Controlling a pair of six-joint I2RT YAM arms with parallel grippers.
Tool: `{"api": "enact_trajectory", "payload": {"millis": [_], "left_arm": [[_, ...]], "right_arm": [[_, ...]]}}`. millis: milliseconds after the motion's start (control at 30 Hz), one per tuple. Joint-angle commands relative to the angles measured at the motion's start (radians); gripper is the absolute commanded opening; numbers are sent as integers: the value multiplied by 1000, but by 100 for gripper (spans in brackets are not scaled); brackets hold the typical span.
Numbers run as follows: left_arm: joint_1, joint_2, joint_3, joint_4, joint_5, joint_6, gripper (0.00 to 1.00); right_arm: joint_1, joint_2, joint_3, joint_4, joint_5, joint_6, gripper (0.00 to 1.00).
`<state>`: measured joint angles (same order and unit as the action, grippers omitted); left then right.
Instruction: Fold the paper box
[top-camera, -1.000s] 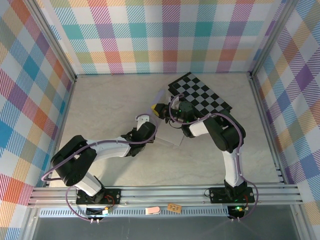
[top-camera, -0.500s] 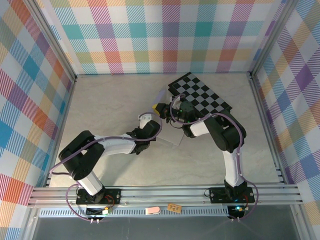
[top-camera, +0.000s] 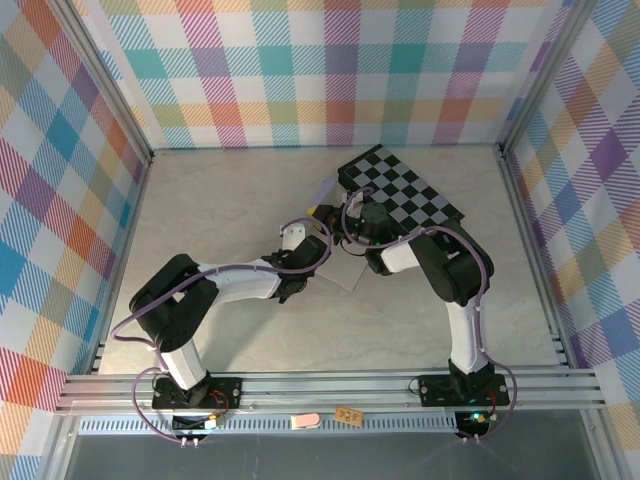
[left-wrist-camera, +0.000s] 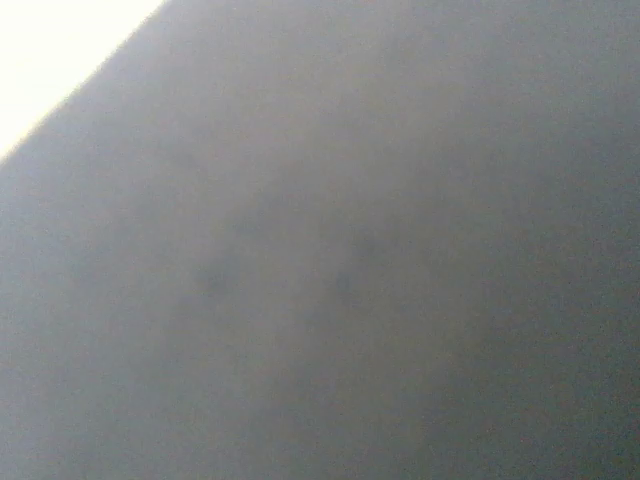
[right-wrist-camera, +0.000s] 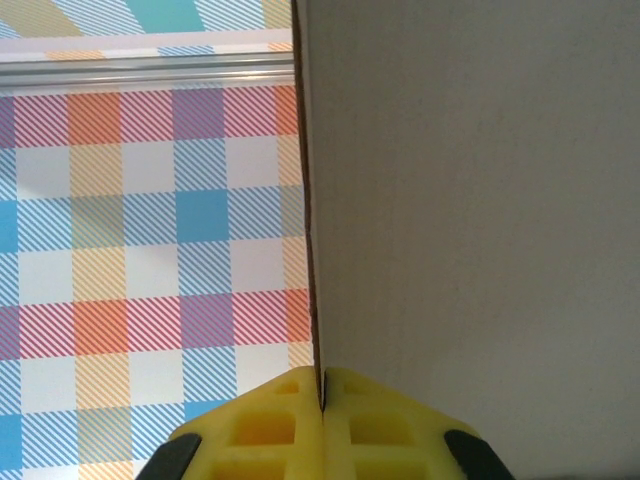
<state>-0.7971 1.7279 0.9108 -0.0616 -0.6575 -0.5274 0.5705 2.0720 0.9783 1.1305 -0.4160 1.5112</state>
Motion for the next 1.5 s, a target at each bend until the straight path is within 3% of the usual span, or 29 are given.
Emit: {"api": "enact_trajectory", "payload": {"millis": [0,100,200,400,500,700,800,1000,1467], "left_arm": [[9,27,40,-67,-68,-56,0],[11,44,63,-97,-86,-81,0],[20,61,79,-105,-80,-103,15],[33,76,103,-111,-109,-137,17],[39,82,110,-98,-110,-135,24],[54,100,130,-93,-129,-146,26],[60,117,156,-109,-147,-159,24],[61,158,218,-171,-190,-207,0],[62,176,283,-268,-215,-250,0]], "right_arm": [[20,8,-12,-164,-35,14,0],[20,6,2,-182,-31,15,0],[20,8,8,-188,-27,20,0],[20,11,13,-197,-30,24,0],[20,13,16,-203,-28,29,0],[19,13,32,-230,-16,41,0],[20,14,43,-246,-6,49,0],[23,8,65,-276,16,65,0],[32,-7,126,-376,43,90,0]]}}
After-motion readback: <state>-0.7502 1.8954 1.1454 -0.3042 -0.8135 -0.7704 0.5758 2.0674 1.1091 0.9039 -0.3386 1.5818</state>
